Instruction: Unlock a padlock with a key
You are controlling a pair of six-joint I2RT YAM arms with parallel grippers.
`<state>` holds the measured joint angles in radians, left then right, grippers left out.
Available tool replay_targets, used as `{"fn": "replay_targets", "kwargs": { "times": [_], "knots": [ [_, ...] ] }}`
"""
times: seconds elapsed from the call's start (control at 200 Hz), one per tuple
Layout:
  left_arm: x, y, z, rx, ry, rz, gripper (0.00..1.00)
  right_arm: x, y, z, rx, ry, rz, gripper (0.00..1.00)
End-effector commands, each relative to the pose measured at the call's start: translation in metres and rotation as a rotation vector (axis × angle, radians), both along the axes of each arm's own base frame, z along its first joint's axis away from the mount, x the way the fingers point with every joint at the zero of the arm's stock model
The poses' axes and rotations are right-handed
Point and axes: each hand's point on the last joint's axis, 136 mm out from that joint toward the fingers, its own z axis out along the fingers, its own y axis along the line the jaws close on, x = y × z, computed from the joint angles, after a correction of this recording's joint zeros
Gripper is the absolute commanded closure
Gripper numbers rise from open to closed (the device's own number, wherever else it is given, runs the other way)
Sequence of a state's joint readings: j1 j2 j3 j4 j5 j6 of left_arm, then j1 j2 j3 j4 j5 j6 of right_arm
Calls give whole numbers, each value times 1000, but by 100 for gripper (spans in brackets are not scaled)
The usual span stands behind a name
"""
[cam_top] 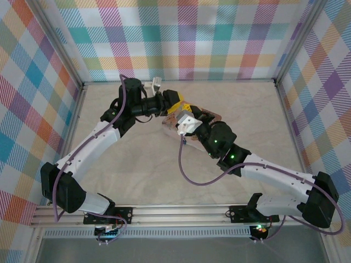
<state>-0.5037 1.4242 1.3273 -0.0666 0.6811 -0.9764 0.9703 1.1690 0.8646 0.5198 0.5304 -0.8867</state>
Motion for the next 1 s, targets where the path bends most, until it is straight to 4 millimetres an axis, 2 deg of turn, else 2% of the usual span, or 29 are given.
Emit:
{"fn": "replay_targets", "kwargs": {
  "times": [0.0,0.145,0.245,0.335,0.475,0.58,0.625,0.705,0.79,0.995],
  "knots": [
    [-8,-10,23,-58,-34,-52,49,0,0,14,8,-55,-25,100],
    [-11,-14,24,-74,-24,-70,45,3,2,10,-15,-56,-32,100],
    [-12,-14,27,-83,-26,-72,51,4,4,8,-30,-58,-35,100],
    [-13,-13,30,-87,-31,-74,60,5,5,4,-44,-57,-39,100],
    [-14,-13,30,-86,-30,-78,89,7,5,0,-59,-62,-46,100],
    [-14,-13,27,-76,-28,-77,100,6,4,0,-58,-60,-44,100],
    [-13,-14,27,-71,-33,-78,100,4,4,0,-54,-53,-41,99],
    [-11,-13,23,-52,-37,-70,100,3,1,0,-35,-25,-33,89],
    [-8,-12,20,-32,-47,-58,100,2,-4,0,9,33,-40,59],
    [2,-2,6,79,-105,-4,100,-9,-34,-11,191,253,-52,45]
  ]
}}
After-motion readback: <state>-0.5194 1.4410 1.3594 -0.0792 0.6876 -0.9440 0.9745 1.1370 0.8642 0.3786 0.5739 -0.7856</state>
